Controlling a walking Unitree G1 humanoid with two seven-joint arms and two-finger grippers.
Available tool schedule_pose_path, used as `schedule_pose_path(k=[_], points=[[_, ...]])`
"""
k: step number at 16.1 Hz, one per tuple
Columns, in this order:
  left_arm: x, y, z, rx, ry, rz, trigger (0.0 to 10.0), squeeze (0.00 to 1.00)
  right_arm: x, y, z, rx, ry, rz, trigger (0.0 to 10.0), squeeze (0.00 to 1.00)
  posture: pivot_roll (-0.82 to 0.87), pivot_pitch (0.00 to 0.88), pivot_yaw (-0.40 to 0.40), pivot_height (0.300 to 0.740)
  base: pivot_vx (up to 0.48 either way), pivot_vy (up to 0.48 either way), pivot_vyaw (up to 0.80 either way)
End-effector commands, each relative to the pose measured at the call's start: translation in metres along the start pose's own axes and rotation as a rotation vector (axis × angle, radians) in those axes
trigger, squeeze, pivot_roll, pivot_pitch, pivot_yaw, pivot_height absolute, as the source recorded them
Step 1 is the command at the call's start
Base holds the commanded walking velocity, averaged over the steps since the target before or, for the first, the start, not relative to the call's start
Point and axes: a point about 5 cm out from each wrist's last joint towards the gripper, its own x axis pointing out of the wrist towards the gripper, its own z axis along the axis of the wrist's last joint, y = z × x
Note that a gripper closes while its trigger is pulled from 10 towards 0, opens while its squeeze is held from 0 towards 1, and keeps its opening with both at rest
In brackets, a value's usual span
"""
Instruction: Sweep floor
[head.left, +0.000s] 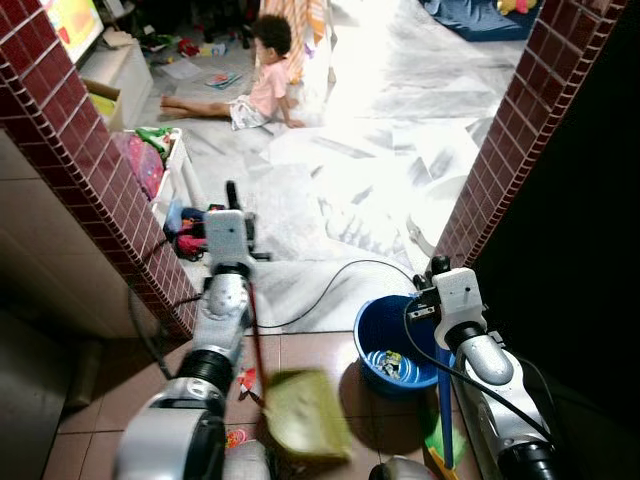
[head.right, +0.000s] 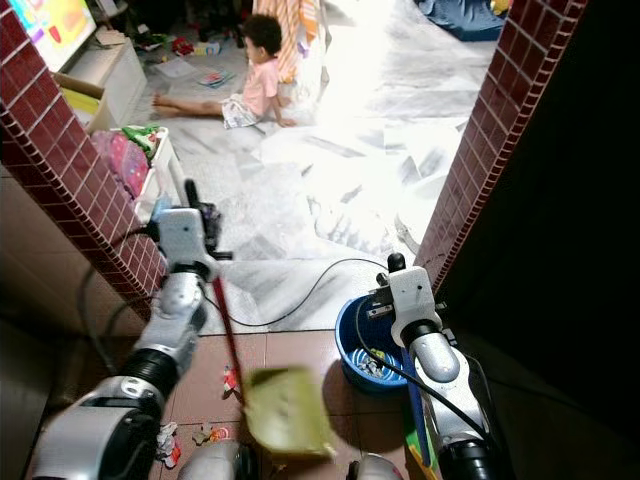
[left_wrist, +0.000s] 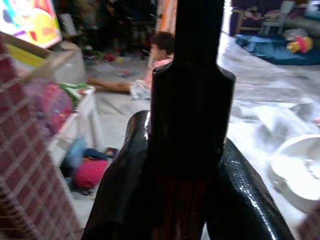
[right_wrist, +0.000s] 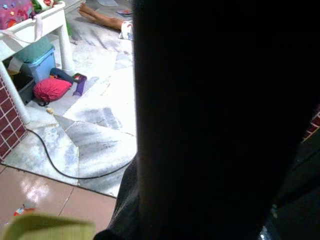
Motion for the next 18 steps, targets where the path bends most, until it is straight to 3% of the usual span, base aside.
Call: schedule_pose_path(k=[1, 7, 10, 13, 16, 18], points=[[0.003, -0.007, 0.012, -0.024, -0.06, 0.001, 10.0, 0.0, 0.005, 0.004, 0.006, 0.036, -0.017, 0.018, 10.0, 0.0, -0.06, 0.0, 0.043, 0.74, 0.0, 0.0, 0.0], [0.002, -0.038, 0.006, -0.11, 0.015, 0.003, 10.0, 0.0, 0.004, 0.002, 0.006, 0.024, -0.016, 0.022, 10.0, 0.0, -0.07, 0.0, 0.041, 0.74, 0.0, 0.0, 0.0], [0.003, -0.055, 0.011, -0.064, 0.004, 0.008, 10.0, 0.0, 0.001, -0.001, 0.007, 0.016, -0.019, 0.021, 10.0, 0.0, -0.11, 0.0, 0.043, 0.74, 0.0, 0.0, 0.0], [0.007, -0.074, 0.022, -0.096, 0.002, 0.014, 10.0, 0.0, -0.008, -0.006, 0.006, 0.043, -0.02, 0.012, 10.0, 0.0, -0.14, 0.0, 0.049, 0.74, 0.0, 0.0, 0.0], [0.008, -0.095, 0.035, -0.081, -0.036, -0.096, 10.0, 0.0, -0.01, 0.01, 0.015, 0.135, -0.068, 0.152, 10.0, 0.0, -0.14, 0.0, 0.061, 0.74, 0.0, 0.0, 0.0], [0.009, -0.086, 0.036, -0.027, -0.079, -0.101, 10.0, 0.0, -0.009, 0.02, 0.02, 0.145, -0.082, 0.263, 10.0, 0.0, -0.12, 0.0, 0.066, 0.74, 0.0, 0.0, 0.0]])
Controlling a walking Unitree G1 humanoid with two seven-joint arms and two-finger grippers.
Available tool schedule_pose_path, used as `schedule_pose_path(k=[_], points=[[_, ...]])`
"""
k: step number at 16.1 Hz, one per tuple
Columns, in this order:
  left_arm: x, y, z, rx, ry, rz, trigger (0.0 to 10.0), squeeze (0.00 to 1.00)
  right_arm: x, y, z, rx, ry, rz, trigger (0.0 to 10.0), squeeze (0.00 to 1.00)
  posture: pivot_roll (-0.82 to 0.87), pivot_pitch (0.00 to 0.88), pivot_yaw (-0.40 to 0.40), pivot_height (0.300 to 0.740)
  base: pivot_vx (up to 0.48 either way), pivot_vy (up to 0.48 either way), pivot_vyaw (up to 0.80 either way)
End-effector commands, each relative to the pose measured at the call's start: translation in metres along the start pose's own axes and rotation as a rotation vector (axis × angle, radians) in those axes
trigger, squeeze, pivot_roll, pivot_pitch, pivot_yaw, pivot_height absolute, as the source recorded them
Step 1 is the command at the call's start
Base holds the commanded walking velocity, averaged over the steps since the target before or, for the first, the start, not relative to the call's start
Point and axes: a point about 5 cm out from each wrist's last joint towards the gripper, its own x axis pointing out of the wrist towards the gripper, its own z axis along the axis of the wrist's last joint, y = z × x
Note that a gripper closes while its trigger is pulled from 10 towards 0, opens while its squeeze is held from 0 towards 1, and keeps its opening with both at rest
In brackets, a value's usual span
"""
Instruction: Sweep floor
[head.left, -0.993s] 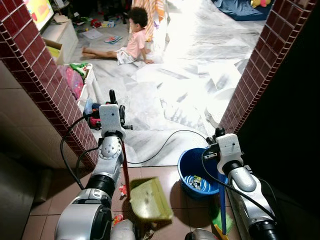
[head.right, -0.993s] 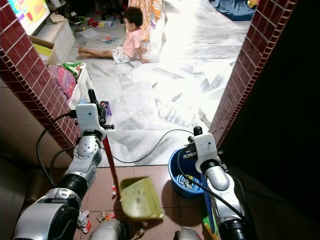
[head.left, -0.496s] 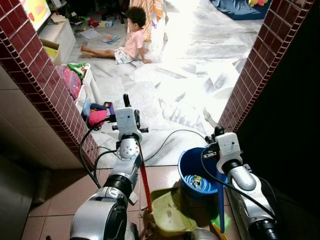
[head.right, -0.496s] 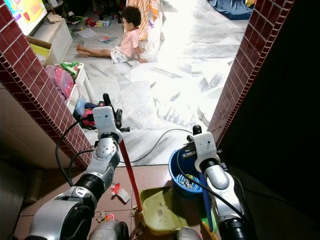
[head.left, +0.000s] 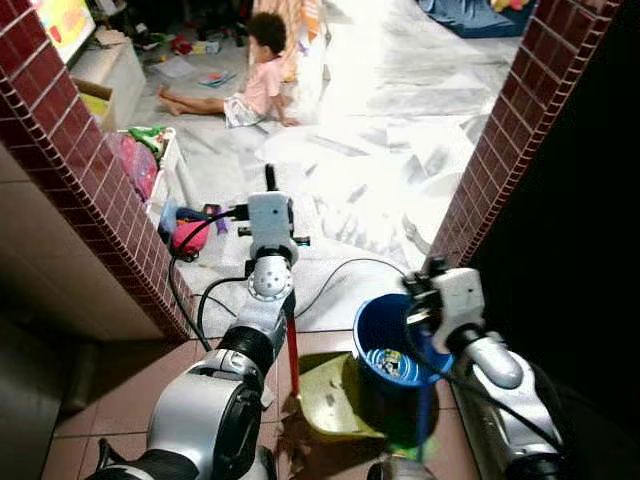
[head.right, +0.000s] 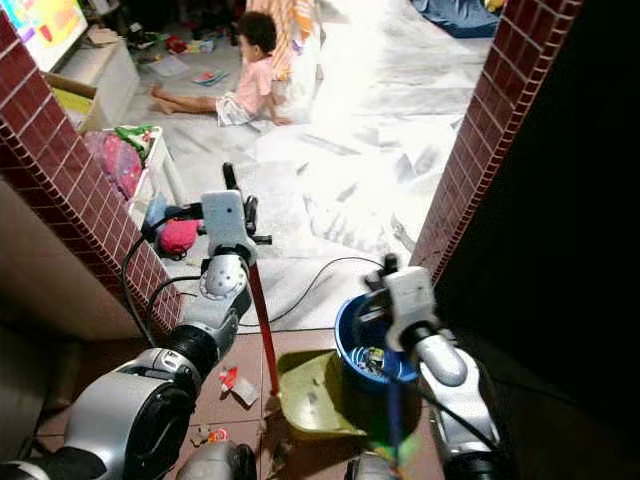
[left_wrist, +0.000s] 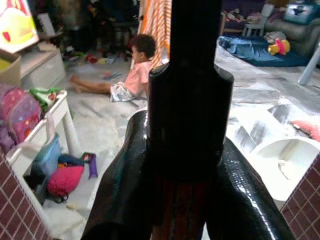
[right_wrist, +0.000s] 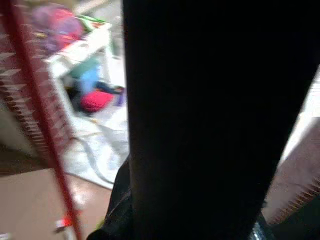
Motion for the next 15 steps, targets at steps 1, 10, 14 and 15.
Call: schedule_pose_path(k=[1, 10, 14, 15], points=[[0.002, -0.008, 0.014, 0.03, -0.081, -0.039, 10.0, 0.0, 0.003, 0.009, 0.006, 0.05, -0.027, 0.08, 10.0, 0.0, -0.11, 0.0, 0.065, 0.74, 0.0, 0.0, 0.0], [-0.021, 0.076, -0.003, 0.141, -0.158, 0.114, 10.0, 0.0, 0.033, 0.004, 0.041, 0.011, -0.197, 0.073, 10.0, 0.0, -0.02, 0.0, 0.042, 0.74, 0.0, 0.0, 0.0], [-0.042, 0.076, -0.022, 0.161, -0.115, 0.094, 10.0, 0.0, 0.038, -0.012, 0.05, -0.035, -0.236, -0.048, 10.0, 0.0, -0.01, 0.0, 0.039, 0.74, 0.0, 0.0, 0.0], [-0.047, 0.072, -0.025, 0.15, -0.101, 0.076, 10.0, 0.0, 0.041, -0.016, 0.053, -0.038, -0.251, -0.083, 10.0, 0.0, -0.01, 0.0, 0.04, 0.74, 0.0, 0.0, 0.0]])
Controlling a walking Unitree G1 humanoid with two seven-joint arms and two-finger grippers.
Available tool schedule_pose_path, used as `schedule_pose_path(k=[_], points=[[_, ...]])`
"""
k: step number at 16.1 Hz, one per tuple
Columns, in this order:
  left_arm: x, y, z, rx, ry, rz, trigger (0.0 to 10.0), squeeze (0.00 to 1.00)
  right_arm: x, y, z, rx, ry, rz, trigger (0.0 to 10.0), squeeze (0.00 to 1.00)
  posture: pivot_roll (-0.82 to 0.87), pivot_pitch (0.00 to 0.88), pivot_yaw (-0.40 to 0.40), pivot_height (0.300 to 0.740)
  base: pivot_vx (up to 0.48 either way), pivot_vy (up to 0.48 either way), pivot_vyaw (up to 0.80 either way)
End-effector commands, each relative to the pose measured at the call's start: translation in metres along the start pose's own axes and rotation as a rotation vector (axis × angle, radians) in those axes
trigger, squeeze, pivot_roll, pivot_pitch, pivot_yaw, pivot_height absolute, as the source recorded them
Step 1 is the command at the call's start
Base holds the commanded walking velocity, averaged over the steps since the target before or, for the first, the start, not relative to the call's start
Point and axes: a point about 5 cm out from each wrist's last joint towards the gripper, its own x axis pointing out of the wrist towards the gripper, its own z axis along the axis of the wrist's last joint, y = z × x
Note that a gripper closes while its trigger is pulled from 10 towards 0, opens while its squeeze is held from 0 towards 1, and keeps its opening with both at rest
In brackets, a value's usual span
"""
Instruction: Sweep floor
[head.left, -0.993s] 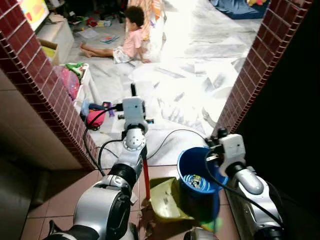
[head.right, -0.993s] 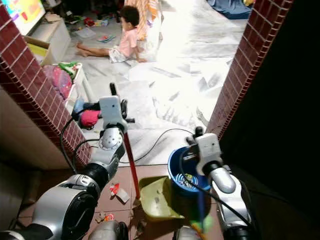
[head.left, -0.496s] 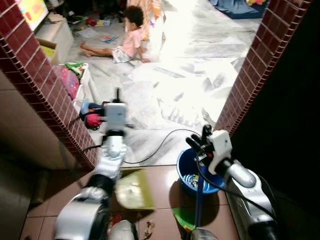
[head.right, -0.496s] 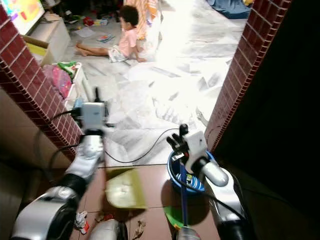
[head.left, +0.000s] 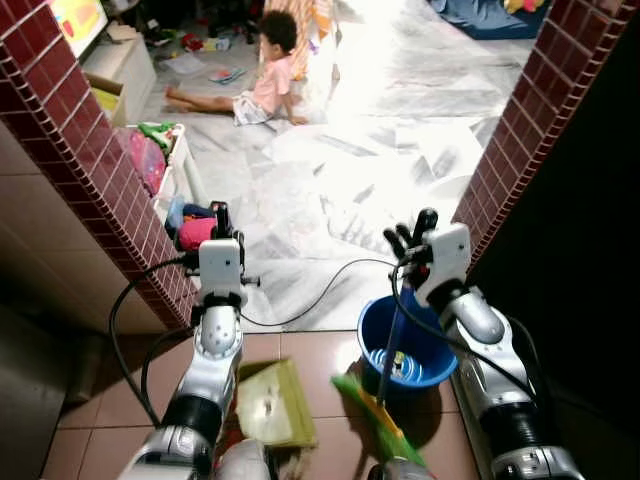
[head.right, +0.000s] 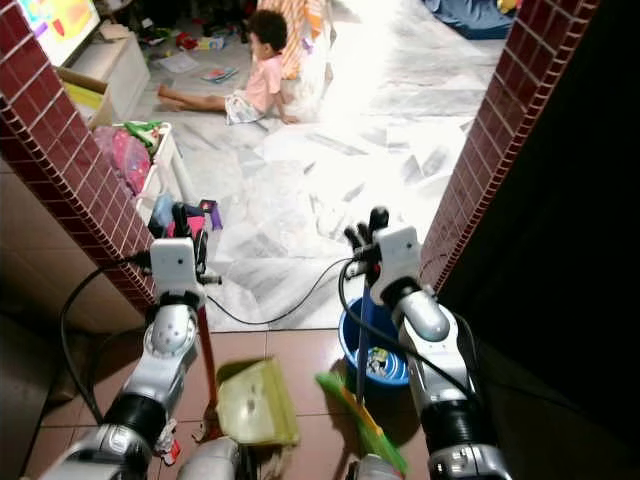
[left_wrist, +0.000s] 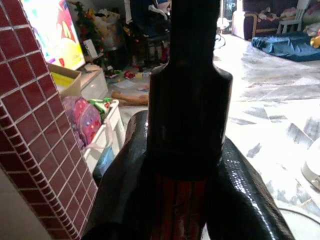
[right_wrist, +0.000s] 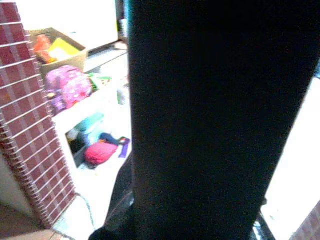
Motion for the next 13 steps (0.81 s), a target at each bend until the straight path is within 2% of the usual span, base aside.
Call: schedule_pose_path(k=[1, 2, 4, 9, 13], points=[[0.003, -0.002, 0.01, 0.004, -0.043, -0.015, 10.0, 0.0, 0.005, -0.006, 0.011, -0.054, -0.053, -0.035, 10.0, 0.0, -0.01, 0.0, 0.04, 0.74, 0.0, 0.0, 0.0], [0.002, -0.006, 0.012, 0.002, -0.043, -0.025, 10.0, 0.0, 0.007, -0.01, 0.011, -0.097, -0.052, -0.082, 10.0, 0.0, -0.02, 0.0, 0.041, 0.74, 0.0, 0.0, 0.0], [0.001, -0.009, 0.015, -0.002, -0.045, -0.036, 10.0, 0.0, 0.007, -0.016, 0.011, -0.119, -0.053, -0.124, 10.0, 0.0, -0.02, 0.0, 0.042, 0.74, 0.0, 0.0, 0.0], [0.001, -0.007, 0.016, 0.0, -0.028, -0.044, 10.0, 0.0, 0.005, -0.029, 0.002, -0.201, -0.005, -0.23, 10.0, 0.0, -0.02, 0.0, 0.046, 0.74, 0.0, 0.0, 0.0], [0.0, -0.009, 0.016, -0.004, -0.018, -0.048, 10.0, 0.0, 0.006, -0.033, 0.001, -0.221, 0.006, -0.253, 10.0, 0.0, -0.02, 0.0, 0.042, 0.74, 0.0, 0.0, 0.0]])
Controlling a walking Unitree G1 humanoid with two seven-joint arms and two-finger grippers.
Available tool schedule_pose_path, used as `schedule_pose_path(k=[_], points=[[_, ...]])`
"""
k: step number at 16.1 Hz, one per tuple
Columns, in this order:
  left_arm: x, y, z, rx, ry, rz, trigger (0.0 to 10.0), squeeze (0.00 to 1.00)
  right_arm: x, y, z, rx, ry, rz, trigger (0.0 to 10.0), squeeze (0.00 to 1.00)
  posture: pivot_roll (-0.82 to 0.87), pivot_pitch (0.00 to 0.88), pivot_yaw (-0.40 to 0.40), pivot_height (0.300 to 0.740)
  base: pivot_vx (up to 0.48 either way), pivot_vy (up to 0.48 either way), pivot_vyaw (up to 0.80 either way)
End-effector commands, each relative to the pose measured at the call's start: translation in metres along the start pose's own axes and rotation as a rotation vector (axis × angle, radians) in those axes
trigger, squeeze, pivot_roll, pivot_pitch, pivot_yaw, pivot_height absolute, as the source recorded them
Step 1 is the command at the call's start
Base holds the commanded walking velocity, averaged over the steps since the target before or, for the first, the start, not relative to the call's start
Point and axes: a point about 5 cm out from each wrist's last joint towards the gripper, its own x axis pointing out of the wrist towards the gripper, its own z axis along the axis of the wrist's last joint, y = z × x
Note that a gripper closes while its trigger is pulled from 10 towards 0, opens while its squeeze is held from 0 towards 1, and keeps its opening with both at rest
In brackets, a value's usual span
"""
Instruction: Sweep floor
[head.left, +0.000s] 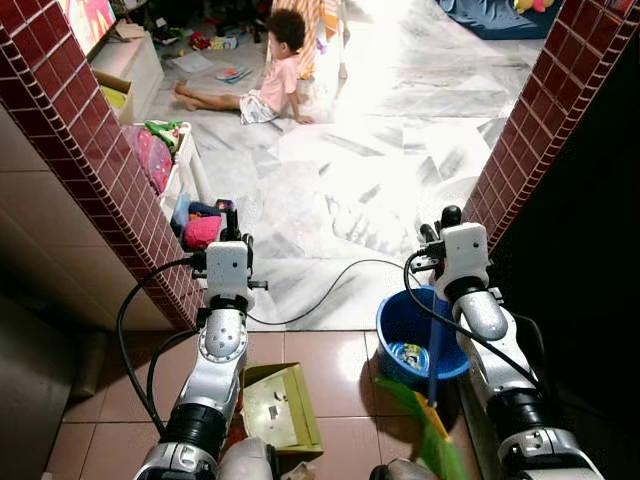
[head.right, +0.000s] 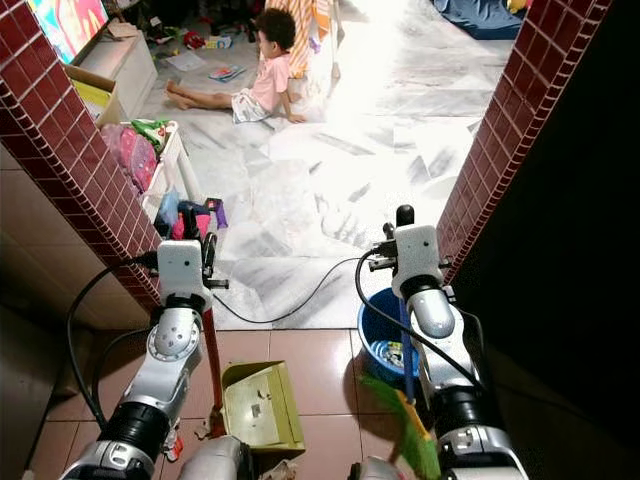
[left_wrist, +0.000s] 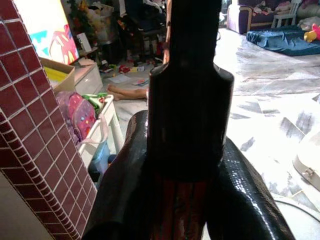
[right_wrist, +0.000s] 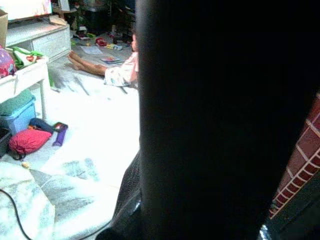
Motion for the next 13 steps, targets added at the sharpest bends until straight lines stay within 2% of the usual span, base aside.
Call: schedule_pose_path(k=[1, 4, 6, 8, 13], points=[[0.003, 0.0, 0.008, 0.004, -0.033, -0.007, 10.0, 0.0, 0.006, -0.004, 0.013, -0.035, -0.062, 0.009, 10.0, 0.0, -0.01, 0.0, 0.041, 0.74, 0.0, 0.0, 0.0], [-0.002, -0.001, 0.003, -0.047, 0.031, -0.07, 10.0, 0.0, -0.004, 0.017, -0.007, 0.079, 0.049, 0.157, 10.0, 0.0, -0.01, 0.0, 0.039, 0.74, 0.0, 0.0, 0.0], [-0.007, -0.002, 0.001, -0.06, 0.043, -0.161, 10.0, 0.0, -0.016, 0.031, -0.02, 0.155, 0.11, 0.221, 10.0, 0.0, -0.01, 0.0, 0.04, 0.74, 0.0, 0.0, 0.0], [-0.011, 0.005, 0.006, -0.041, 0.003, -0.126, 10.0, 0.0, -0.027, 0.044, -0.017, 0.246, 0.062, 0.244, 10.0, 0.0, -0.01, 0.0, 0.045, 0.74, 0.0, 0.0, 0.0], [-0.01, 0.002, 0.027, -0.039, -0.068, -0.138, 10.0, 0.0, -0.028, 0.055, 0.0, 0.253, -0.032, 0.246, 10.0, 0.0, 0.0, 0.0, 0.049, 0.74, 0.0, 0.0, 0.0]])
